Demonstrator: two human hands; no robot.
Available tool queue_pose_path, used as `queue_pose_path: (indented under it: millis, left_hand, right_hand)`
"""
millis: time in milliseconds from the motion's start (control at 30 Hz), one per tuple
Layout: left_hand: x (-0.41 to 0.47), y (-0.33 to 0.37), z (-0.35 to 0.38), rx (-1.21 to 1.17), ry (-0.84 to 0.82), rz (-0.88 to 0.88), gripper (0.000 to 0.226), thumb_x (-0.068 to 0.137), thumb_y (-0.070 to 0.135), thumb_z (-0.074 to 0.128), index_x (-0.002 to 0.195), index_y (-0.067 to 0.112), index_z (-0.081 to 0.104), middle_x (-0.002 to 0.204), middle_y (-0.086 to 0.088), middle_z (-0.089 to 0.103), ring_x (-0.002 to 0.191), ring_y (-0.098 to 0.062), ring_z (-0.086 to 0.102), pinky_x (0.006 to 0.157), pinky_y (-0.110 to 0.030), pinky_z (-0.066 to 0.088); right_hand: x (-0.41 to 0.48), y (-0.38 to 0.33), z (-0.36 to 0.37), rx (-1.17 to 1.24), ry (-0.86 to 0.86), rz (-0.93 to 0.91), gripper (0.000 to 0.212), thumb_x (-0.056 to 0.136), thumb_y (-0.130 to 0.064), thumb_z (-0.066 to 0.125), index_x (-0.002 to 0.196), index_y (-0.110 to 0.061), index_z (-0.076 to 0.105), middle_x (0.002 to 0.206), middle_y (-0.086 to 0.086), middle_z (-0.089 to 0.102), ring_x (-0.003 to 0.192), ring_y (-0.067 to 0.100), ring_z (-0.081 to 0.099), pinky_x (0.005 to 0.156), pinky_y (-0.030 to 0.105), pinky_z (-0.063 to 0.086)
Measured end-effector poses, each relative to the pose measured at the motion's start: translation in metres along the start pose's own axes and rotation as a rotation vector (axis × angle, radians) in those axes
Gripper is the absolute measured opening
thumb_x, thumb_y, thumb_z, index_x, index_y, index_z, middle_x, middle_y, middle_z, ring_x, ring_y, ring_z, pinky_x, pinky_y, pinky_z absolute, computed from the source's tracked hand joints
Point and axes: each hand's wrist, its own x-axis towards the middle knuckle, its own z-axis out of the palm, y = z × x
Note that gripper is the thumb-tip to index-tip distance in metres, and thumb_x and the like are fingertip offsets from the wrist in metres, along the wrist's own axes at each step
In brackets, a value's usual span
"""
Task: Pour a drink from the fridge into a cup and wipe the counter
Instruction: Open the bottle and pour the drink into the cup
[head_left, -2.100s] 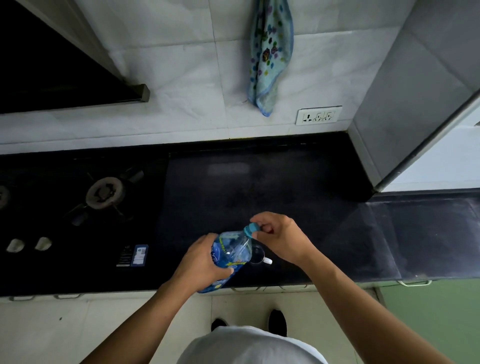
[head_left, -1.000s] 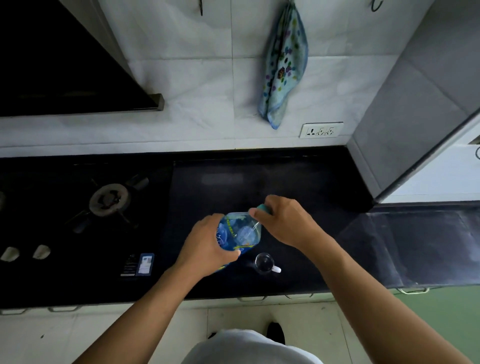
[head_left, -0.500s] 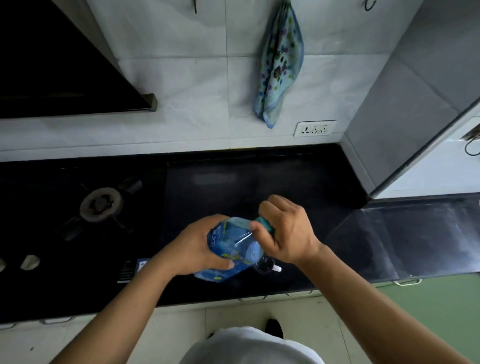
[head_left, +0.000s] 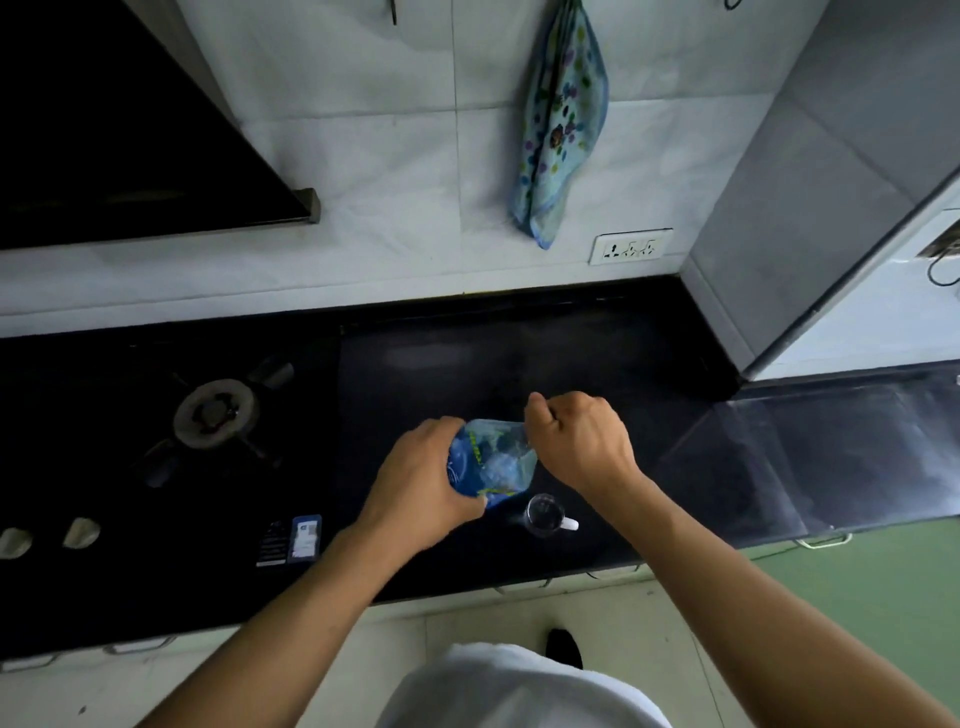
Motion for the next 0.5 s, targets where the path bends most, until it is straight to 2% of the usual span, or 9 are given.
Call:
queue_pose_path:
  millis: [67, 133, 200, 267, 300, 433, 500]
  left_hand:
    - [-0.004, -0.003, 0.005, 0.007, 0.018, -0.017, 0.066, 0.055, 0.032, 0.089, 0.112, 0.026, 0.057, 0.104, 0.01, 0.056, 0.096, -0.014, 0.058, 0.081, -0.029, 0.053]
    - [-0.005, -0.01, 0.001, -0.111, 0.048, -0.057, 0.065, 0.055, 0.029, 0.091, 0.112, 0.027, 0.058, 0.104, 0.011, 0.059, 0.095, -0.01, 0.06, 0.078, -0.019, 0.049]
    - [-0.006, -0.015, -0.01, -0.3, 0.117, -0.123, 0.064, 0.055, 0.024, 0.094, 0.109, 0.03, 0.061, 0.101, 0.011, 0.068, 0.091, -0.003, 0.066, 0.077, -0.017, 0.05]
    - [-0.009, -0.016, -0.021, -0.485, 0.169, -0.196, 0.061, 0.055, 0.019, 0.097, 0.105, 0.03, 0.063, 0.095, 0.009, 0.074, 0.085, -0.003, 0.07, 0.077, -0.025, 0.056]
    - [-0.01, -0.017, -0.025, -0.565, 0.194, -0.214, 0.06, 0.055, 0.016, 0.097, 0.103, 0.029, 0.064, 0.095, 0.008, 0.075, 0.084, -0.005, 0.072, 0.078, -0.029, 0.058]
    - [-0.02, -0.01, -0.039, -0.724, 0.278, -0.238, 0.053, 0.053, 0.021, 0.092, 0.098, 0.029, 0.066, 0.098, 0.0, 0.076, 0.089, -0.016, 0.074, 0.078, -0.037, 0.061]
    - [-0.03, -0.006, -0.045, -0.74, 0.338, -0.26, 0.056, 0.052, 0.024, 0.092, 0.101, 0.028, 0.065, 0.101, -0.002, 0.075, 0.091, -0.017, 0.074, 0.078, -0.038, 0.061]
  right_hand:
    - [-0.001, -0.001, 0.007, 0.1, -0.053, 0.073, 0.061, 0.094, -0.052, 0.044, 0.053, -0.007, 0.044, 0.048, 0.0, 0.05, 0.05, 0.022, 0.052, 0.049, 0.032, 0.041]
    - [-0.008, 0.0, 0.01, 0.405, -0.121, 0.06, 0.063, 0.091, -0.065, 0.045, 0.062, -0.009, 0.05, 0.056, -0.002, 0.052, 0.054, 0.014, 0.051, 0.053, 0.033, 0.042]
    - [-0.019, 0.001, 0.015, 0.762, -0.197, 0.134, 0.065, 0.087, -0.072, 0.037, 0.09, -0.013, 0.066, 0.085, -0.002, 0.069, 0.078, 0.012, 0.065, 0.071, 0.034, 0.051]
    - [-0.036, -0.001, 0.025, 0.968, -0.263, 0.217, 0.068, 0.086, -0.071, 0.032, 0.119, -0.02, 0.064, 0.118, 0.003, 0.068, 0.108, 0.014, 0.065, 0.089, 0.035, 0.053]
    - [-0.046, -0.003, 0.03, 1.016, -0.301, 0.231, 0.069, 0.086, -0.071, 0.031, 0.126, -0.023, 0.06, 0.125, 0.003, 0.066, 0.116, 0.015, 0.062, 0.095, 0.036, 0.051]
    - [-0.077, -0.021, 0.037, 1.104, -0.478, 0.206, 0.06, 0.092, -0.07, 0.024, 0.127, -0.035, 0.058, 0.127, -0.013, 0.066, 0.122, 0.005, 0.057, 0.107, 0.042, 0.038]
    - [-0.081, -0.025, 0.038, 1.139, -0.515, 0.213, 0.061, 0.09, -0.071, 0.027, 0.127, -0.034, 0.059, 0.128, -0.013, 0.065, 0.124, 0.004, 0.056, 0.111, 0.046, 0.034]
